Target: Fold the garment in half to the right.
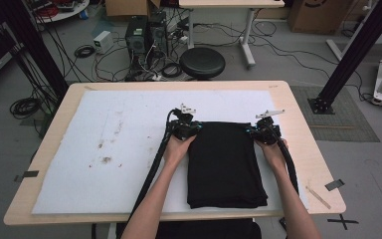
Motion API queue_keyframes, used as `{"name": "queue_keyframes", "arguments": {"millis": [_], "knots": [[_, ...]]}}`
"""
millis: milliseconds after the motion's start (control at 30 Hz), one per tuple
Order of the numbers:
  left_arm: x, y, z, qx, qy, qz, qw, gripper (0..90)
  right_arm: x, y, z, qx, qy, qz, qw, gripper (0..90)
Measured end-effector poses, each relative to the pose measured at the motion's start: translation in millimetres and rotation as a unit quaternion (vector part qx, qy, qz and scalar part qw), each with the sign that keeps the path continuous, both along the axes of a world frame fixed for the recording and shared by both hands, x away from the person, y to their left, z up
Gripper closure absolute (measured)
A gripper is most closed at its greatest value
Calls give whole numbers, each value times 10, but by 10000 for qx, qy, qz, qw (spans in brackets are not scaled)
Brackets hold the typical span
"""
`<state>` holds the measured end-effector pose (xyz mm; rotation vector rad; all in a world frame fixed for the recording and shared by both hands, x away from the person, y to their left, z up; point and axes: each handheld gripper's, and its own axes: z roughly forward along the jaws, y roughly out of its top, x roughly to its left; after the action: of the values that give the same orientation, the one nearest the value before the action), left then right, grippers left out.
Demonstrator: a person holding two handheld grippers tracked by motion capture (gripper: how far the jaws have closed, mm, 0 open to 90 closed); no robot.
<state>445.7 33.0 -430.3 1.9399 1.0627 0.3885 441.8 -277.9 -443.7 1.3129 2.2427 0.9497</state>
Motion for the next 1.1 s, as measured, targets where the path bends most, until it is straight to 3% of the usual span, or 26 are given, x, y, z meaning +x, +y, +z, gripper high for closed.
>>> {"name": "queue_keyframes", "arguments": {"millis": [100,133,167,200,300,333,367,400,433,500,533,633,700,733,800,867,900,933,967,1100], "knots": [[4,11,12,-38,35,-18,10000,770,5,-16,8,24,36,-34,10000,851],[-33,28,82,-183,50,-108,9998,699,-5,-10,41,2,40,-128,9999,792],[-33,28,82,-183,50,-108,9998,658,-16,-15,58,22,25,-162,9999,745],[-140,29,178,-87,-211,-114,9997,631,-35,-18,84,67,-7,-174,9998,712],[-197,31,219,-37,-327,-172,9993,613,-67,-15,119,152,-34,-151,9998,695],[-330,16,249,29,-289,-423,9987,613,-103,-5,156,212,-108,-57,9997,686],[-368,7,231,100,-255,-455,9986,611,-240,109,247,396,-144,339,9985,647],[-368,7,231,100,-255,-455,9986,611,-275,168,252,432,-33,505,9978,634],[-417,-2,165,271,-260,-444,9983,608,-309,228,242,338,68,639,9974,628],[-417,7,125,307,-253,-409,9984,612,-357,326,176,12,159,783,9968,631],[-387,44,55,287,-126,-402,9987,618,-368,339,138,-120,173,755,9969,643],[-348,67,-50,354,-148,-437,9983,675,-363,243,86,188,229,644,9975,680],[-348,67,-50,354,-148,-437,9983,695,-358,207,79,204,231,606,9977,680],[-339,100,-73,228,-166,-434,9987,718,-354,123,60,390,299,514,9975,680],[-339,100,-73,228,-166,-434,9987,716,-363,96,58,465,308,472,9973,680],[-386,107,-16,194,-159,-470,9986,598,-410,66,76,528,278,369,9975,652],[-386,107,-16,194,-159,-470,9986,598,-443,64,93,525,228,350,9977,637],[-565,136,101,18,-329,-553,9979,535,-574,70,144,577,66,432,9974,599],[-634,140,128,-2,-345,-679,9971,520,-648,84,167,617,1,540,9966,587],[-886,138,77,30,-276,-1061,9940,518,-968,197,165,530,-105,981,9937,584]]}}
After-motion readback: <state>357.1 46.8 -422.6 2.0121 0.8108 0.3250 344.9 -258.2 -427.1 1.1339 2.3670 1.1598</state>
